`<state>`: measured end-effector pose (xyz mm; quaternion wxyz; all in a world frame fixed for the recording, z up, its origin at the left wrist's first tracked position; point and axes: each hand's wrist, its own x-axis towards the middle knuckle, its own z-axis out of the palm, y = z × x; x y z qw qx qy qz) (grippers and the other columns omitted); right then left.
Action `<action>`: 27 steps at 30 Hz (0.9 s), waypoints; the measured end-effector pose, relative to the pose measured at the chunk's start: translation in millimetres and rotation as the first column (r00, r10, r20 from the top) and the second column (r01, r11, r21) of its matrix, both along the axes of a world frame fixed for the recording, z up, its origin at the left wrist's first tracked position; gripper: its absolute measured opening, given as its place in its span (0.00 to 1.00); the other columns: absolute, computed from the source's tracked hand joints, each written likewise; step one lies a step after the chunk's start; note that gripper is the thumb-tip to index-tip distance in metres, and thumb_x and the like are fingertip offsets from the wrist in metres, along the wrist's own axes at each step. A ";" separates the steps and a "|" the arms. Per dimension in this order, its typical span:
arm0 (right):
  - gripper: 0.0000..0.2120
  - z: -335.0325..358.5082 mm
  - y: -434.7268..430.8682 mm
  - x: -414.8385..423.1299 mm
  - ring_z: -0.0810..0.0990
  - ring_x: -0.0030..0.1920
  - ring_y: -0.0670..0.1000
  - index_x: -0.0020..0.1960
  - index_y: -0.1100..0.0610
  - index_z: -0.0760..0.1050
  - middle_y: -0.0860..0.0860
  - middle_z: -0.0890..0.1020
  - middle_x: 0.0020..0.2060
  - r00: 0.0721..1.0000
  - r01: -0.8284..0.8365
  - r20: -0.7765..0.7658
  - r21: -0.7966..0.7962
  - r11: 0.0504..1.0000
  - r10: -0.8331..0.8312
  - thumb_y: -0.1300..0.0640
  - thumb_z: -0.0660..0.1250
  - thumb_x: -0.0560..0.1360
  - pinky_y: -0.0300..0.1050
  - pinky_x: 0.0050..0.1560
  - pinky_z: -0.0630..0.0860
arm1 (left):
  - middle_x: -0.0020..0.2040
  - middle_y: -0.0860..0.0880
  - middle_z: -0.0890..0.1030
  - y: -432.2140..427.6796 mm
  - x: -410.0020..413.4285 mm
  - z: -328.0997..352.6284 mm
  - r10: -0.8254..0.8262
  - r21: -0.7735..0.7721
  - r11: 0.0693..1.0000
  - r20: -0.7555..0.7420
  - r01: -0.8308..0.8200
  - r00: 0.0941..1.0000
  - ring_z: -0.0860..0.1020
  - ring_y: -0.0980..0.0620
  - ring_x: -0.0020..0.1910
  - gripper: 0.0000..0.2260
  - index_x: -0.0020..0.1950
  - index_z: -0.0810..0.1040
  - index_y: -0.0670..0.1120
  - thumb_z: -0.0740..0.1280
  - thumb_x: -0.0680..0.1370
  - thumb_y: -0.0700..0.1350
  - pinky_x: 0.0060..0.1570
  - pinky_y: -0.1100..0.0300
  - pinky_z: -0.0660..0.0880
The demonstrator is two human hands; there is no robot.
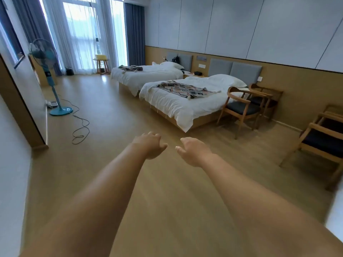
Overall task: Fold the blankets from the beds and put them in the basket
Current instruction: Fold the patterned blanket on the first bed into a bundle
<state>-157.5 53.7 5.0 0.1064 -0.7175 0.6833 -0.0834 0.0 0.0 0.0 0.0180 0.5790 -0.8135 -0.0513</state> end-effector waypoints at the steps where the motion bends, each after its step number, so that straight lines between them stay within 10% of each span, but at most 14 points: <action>1: 0.25 -1.0 -11.2 4.3 0.62 0.72 0.53 0.73 0.60 0.60 0.55 0.64 0.73 1.000 0.003 0.002 0.007 1.000 -0.003 0.46 0.52 0.81 0.47 0.69 0.60 | 0.73 0.44 0.65 -10.5 2.6 -0.7 -0.002 0.016 1.000 0.010 0.001 1.000 0.65 0.43 0.71 0.27 0.73 0.61 0.45 0.53 0.80 0.59 0.67 0.46 0.65; 27: 0.27 -34.8 -391.1 51.9 0.58 0.74 0.54 0.75 0.59 0.55 0.55 0.60 0.75 0.999 0.012 0.050 0.113 0.994 -0.018 0.46 0.51 0.81 0.49 0.71 0.58 | 0.72 0.44 0.65 -379.4 41.6 -17.5 -0.012 0.122 0.992 0.121 -0.003 0.993 0.67 0.43 0.69 0.27 0.74 0.61 0.46 0.52 0.80 0.60 0.65 0.47 0.67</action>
